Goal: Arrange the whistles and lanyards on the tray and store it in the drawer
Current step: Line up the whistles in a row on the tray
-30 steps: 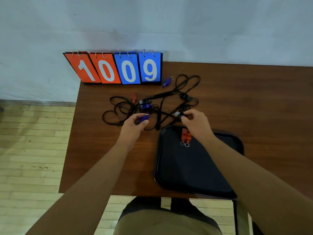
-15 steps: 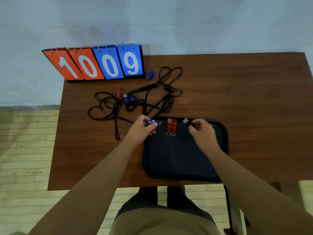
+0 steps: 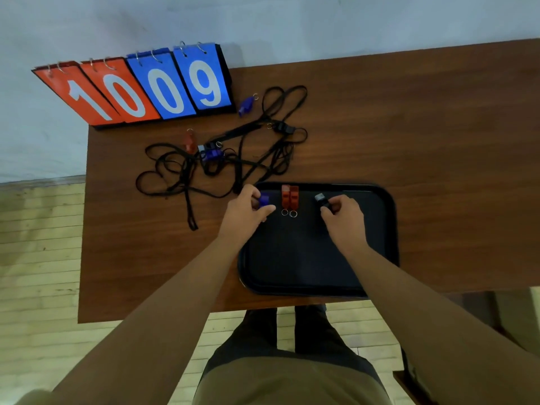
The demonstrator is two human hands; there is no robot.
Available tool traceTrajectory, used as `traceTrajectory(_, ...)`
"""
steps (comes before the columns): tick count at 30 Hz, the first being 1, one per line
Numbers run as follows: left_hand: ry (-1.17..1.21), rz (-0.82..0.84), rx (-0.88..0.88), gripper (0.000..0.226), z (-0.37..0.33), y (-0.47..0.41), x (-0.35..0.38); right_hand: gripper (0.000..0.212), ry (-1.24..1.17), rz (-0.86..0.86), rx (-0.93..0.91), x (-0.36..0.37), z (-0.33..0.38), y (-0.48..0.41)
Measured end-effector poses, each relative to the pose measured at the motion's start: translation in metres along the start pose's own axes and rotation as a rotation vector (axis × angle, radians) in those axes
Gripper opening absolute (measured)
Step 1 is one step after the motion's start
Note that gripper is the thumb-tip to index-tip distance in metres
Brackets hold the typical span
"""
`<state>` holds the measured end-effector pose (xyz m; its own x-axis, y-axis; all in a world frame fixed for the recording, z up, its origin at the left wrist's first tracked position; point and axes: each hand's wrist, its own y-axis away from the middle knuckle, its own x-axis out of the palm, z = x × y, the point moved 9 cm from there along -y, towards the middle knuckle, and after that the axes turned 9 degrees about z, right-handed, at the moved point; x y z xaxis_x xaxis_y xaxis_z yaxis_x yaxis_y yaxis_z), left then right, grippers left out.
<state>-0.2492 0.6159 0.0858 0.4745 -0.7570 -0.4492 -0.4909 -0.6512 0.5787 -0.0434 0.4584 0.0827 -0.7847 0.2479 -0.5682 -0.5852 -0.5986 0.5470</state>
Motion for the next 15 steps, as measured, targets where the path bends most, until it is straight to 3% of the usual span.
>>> traceTrajectory(9, -0.721, -0.073, 0.075, 0.040, -0.026, -0.006, 0.013, 0.030, 0.098, 0.030, -0.055, 0.008, 0.003, -0.008)
traceTrajectory(15, -0.569, -0.032, 0.169, 0.037, -0.014, -0.002, 0.014, 0.026, 0.127, 0.028, -0.156, 0.008, 0.013, -0.002)
